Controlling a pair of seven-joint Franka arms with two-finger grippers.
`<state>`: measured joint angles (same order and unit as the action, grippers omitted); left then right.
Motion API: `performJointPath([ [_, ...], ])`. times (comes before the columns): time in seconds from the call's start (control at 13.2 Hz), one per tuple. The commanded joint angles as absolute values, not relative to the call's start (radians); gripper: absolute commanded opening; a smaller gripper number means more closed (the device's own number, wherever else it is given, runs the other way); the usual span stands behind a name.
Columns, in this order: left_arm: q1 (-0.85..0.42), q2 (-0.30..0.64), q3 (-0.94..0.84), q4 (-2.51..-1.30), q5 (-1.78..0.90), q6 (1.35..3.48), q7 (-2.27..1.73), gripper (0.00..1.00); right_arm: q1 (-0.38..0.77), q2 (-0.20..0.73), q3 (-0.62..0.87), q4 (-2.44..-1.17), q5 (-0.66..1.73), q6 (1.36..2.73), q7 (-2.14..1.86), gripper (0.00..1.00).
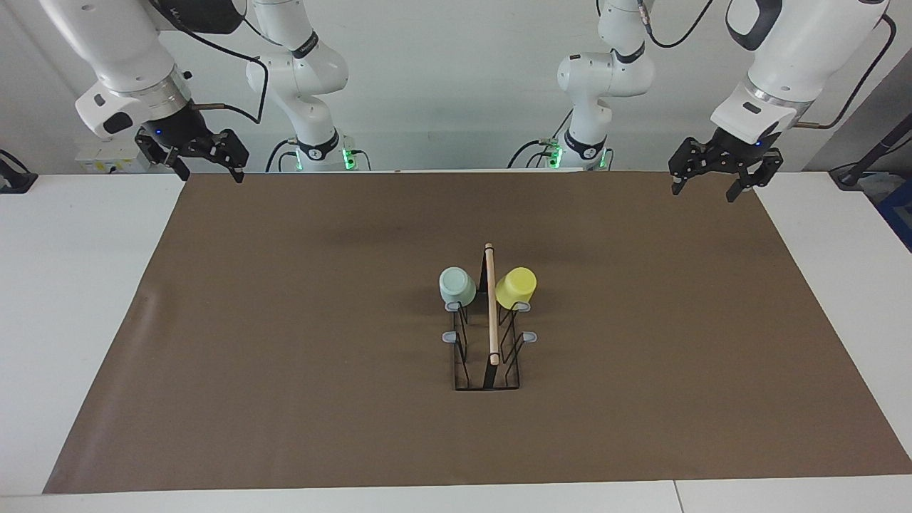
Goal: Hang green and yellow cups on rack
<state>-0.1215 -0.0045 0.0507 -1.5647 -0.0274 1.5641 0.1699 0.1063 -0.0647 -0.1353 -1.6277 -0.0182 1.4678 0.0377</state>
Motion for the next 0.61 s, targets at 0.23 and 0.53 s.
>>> performJointPath([
  [0.23, -0.103, -0.058, 0.031, -1.626, -0.014, 1.551, 0.16, 1.0, 0.097, -0.072, -0.107, -1.634, -0.011, 1.457, 0.061, 1.0],
  [0.53, -0.091, -0.064, 0.012, -1.64, -0.011, 1.555, 0.156, 1.0, 0.114, -0.074, -0.106, -1.638, -0.017, 1.473, 0.063, 1.0],
])
